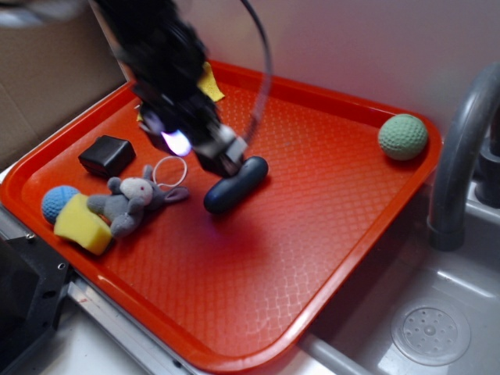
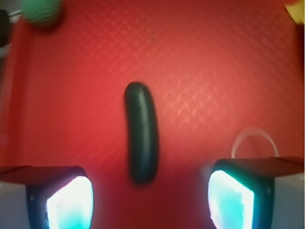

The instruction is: Grab the plastic pickle.

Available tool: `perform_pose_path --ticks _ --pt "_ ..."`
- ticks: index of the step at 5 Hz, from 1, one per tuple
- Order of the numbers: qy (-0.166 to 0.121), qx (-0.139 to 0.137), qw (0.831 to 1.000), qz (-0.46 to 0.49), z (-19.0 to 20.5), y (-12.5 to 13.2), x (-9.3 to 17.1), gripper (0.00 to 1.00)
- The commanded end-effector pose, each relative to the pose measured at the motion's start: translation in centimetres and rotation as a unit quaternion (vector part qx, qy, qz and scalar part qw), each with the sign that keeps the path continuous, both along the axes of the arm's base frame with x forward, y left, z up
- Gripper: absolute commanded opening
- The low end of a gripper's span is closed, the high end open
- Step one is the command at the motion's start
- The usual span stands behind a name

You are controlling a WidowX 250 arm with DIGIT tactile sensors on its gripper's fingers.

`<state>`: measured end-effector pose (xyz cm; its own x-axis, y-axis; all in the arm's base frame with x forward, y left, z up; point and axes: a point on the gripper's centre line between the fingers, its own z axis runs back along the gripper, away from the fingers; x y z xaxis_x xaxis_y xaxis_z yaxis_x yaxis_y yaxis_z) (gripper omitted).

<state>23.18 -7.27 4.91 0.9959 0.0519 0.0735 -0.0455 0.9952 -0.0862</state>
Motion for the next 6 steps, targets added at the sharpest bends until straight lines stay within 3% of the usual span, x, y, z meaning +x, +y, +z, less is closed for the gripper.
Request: perform_pose_path --ticks 1,2,3,4,5,6 --pt "-0.004 0.031 0.999 0.026 -1.8 -1.8 1.5 0.00" --pt "-0.005 0.029 0.999 0.024 -1.1 -1.9 0.9 0.00" --pt "-0.038 0.009 0.999 0.010 1.1 -1.3 -0.3 0.00" --pt "-0.067 0.008 0.997 0.021 6.1 1.4 -3.1 0.00" --pt "-0.038 0.063 0.995 0.065 11.4 2.0 -3.3 0.00" --pt "0.007 0.065 0.997 0.046 16.4 3.8 -2.3 0.00"
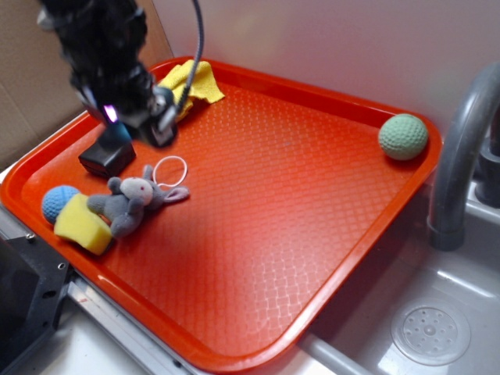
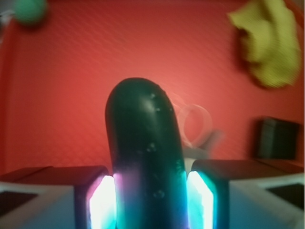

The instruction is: Grab the plastic pickle.

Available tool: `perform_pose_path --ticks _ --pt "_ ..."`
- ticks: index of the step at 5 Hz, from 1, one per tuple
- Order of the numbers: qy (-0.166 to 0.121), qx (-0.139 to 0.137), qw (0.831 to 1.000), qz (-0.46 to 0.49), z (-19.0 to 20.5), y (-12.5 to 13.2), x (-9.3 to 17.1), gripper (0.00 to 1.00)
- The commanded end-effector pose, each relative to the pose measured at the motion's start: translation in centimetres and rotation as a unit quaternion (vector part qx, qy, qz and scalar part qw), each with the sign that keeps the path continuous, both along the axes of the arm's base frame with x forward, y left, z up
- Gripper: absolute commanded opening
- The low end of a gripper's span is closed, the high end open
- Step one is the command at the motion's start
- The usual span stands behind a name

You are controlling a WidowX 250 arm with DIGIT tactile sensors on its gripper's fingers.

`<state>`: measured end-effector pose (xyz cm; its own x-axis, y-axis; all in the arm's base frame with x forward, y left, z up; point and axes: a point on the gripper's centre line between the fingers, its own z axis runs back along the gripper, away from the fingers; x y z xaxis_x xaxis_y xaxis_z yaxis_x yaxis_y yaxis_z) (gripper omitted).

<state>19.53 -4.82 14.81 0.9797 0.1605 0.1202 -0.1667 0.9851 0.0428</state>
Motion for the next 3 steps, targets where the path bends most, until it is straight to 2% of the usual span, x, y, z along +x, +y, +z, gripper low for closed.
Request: perform_pose_path --ticks 1,3 --pt "0.050 -0.025 0.998 -0.004 7.8 3.6 3.8 0.00" --pt "0.053 -0.011 0.998 0.022 6.4 5.0 5.8 0.00"
